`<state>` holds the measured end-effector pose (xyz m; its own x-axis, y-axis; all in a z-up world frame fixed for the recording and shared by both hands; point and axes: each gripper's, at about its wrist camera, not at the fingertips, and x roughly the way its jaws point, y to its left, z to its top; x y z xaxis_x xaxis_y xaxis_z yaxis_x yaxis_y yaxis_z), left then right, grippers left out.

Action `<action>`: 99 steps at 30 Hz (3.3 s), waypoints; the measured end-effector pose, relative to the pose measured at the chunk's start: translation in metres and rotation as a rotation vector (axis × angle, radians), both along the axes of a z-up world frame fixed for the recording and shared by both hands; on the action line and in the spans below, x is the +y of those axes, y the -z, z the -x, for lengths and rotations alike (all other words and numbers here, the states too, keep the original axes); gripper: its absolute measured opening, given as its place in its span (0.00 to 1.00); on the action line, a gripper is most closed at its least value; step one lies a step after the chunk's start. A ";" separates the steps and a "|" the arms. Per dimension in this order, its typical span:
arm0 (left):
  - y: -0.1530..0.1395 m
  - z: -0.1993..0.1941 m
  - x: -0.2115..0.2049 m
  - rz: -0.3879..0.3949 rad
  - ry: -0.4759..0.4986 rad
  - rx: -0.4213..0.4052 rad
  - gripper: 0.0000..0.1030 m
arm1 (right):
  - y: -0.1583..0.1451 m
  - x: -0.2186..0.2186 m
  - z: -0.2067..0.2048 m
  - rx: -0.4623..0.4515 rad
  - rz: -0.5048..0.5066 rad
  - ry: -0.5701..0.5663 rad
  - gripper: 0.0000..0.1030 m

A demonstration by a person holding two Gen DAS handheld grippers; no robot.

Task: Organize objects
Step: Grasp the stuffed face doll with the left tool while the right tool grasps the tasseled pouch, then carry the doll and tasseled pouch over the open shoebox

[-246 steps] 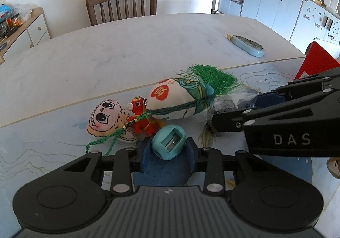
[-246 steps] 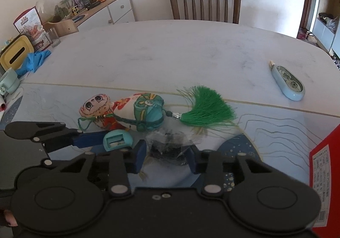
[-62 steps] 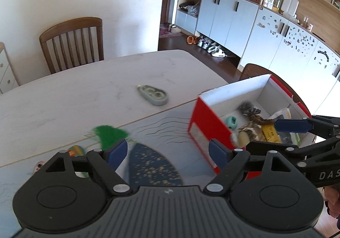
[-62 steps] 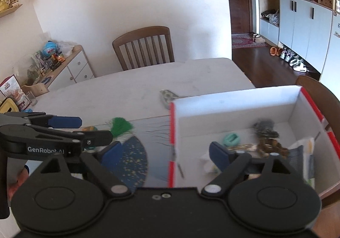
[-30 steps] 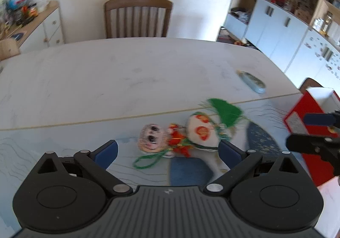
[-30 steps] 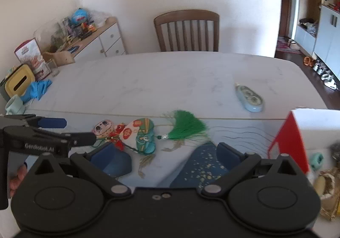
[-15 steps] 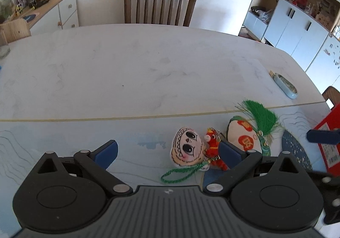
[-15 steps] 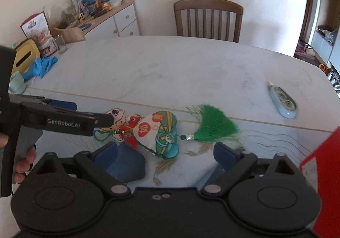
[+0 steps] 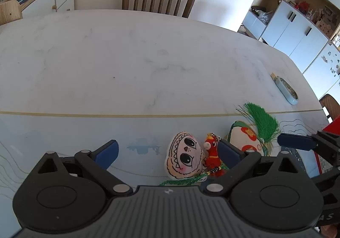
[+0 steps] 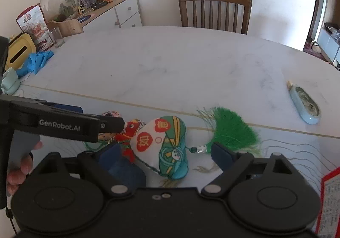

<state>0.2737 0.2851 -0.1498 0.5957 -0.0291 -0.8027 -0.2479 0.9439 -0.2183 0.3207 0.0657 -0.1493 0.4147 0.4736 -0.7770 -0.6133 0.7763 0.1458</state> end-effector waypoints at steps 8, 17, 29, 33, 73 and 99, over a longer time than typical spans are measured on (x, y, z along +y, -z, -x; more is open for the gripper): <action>0.002 -0.002 0.000 0.055 0.031 -0.003 0.66 | 0.009 0.011 -0.005 0.007 0.004 -0.018 0.80; -0.002 -0.002 -0.011 0.040 0.075 -0.020 0.35 | 0.011 0.015 -0.005 0.009 0.011 -0.026 0.62; -0.020 0.009 -0.011 0.073 0.071 -0.046 0.31 | -0.003 0.003 0.011 -0.040 0.000 -0.031 0.52; -0.032 0.015 -0.016 0.081 0.075 -0.059 0.31 | -0.015 -0.010 0.019 -0.056 -0.025 -0.026 0.52; -0.142 0.035 -0.259 -0.029 0.426 -0.167 0.32 | -0.125 -0.243 0.077 -0.149 -0.107 0.171 0.52; -0.117 -0.022 -0.421 -0.111 0.560 -0.091 0.32 | -0.109 -0.381 0.021 -0.203 -0.030 0.297 0.52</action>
<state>0.2962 -0.1355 -0.0324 0.5803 -0.2785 -0.7653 0.3108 0.9443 -0.1079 0.3000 -0.3155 -0.0403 0.6819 0.3306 -0.6524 -0.3807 0.9221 0.0693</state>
